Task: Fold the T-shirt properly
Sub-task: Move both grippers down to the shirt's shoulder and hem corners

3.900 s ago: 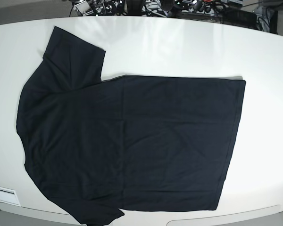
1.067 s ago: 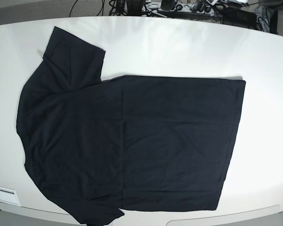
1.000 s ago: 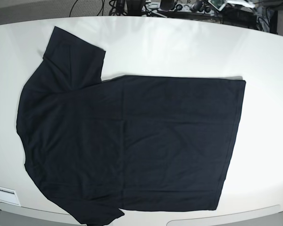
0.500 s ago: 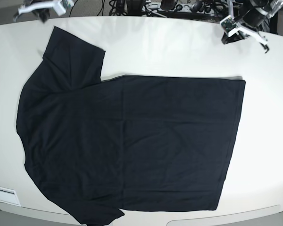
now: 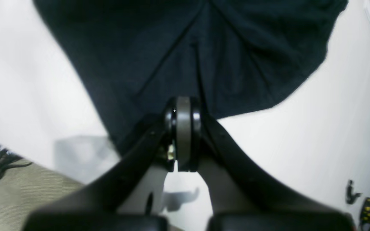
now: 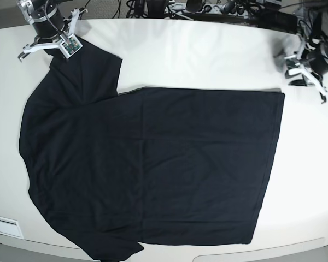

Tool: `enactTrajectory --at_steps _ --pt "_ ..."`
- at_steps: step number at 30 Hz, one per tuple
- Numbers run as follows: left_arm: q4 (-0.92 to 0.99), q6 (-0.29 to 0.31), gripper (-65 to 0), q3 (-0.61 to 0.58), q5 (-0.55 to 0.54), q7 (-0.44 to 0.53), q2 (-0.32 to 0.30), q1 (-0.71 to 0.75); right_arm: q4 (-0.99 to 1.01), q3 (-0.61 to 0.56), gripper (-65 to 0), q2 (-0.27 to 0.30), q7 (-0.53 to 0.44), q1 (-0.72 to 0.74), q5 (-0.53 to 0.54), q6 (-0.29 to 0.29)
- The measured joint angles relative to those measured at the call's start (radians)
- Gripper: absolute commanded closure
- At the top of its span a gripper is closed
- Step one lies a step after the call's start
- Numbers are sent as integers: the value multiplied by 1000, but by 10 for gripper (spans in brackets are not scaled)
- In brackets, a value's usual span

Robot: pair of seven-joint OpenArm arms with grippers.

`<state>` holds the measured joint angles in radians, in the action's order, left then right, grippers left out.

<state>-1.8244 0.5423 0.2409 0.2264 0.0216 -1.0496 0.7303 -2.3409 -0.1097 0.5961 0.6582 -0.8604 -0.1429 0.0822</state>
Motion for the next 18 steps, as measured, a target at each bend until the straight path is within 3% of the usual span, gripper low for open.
enactTrajectory --at_steps 1,3,6,9,15,18 --pt "30 14 -341 -3 1 71 -19 -17 0 0 0 -3 0 0 -2 -3" --pt "68 39 -358 -33 -8 167 -57 -56 0 0 0 -15 0 2 -1 -3" --pt "105 35 -358 -151 43 162 -117 -136 0 1 0 -35 5 0 50 39" --pt "144 -26 -358 -313 74 151 -148 -235 0 0 0 -69 4 -1 108 84" --pt "165 -120 -358 -624 130 164 -152 -480 0 0 0 -98 6 -1 117 101" --pt "185 -139 -358 -756 141 173 -143 -597 0 1 0 -112 6 -3 118 114"
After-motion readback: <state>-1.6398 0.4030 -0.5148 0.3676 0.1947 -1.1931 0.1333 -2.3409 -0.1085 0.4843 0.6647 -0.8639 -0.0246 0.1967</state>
